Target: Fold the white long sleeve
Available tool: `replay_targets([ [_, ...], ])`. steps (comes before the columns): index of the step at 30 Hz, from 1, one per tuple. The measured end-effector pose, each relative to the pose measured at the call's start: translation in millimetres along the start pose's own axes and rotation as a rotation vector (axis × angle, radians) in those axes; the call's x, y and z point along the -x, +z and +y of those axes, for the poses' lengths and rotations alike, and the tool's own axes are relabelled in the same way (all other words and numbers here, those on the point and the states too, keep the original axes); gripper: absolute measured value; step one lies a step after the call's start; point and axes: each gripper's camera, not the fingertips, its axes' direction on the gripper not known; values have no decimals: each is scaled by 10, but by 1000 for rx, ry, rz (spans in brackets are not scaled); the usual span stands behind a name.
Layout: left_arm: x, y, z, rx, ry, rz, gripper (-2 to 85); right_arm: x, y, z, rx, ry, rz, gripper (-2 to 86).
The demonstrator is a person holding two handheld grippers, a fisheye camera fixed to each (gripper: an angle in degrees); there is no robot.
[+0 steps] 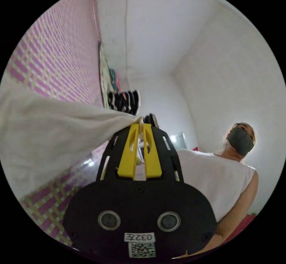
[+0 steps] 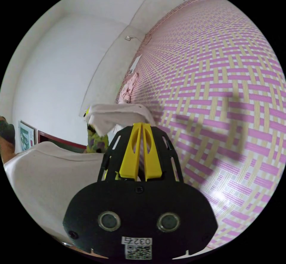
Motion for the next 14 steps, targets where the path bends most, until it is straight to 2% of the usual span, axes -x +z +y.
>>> replay_targets([
  [2, 74, 320, 156, 161, -45, 69, -16, -151, -178, 157, -35, 12, 2, -10],
  [8, -517, 199, -93, 192, 96, -22, -15, -577, -696, 606, -147, 68, 21, -10],
  [14, -1462, 457, -716, 220, 308, 22, -16, -848, -1243, 1063, -339, 114, 52, -10],
])
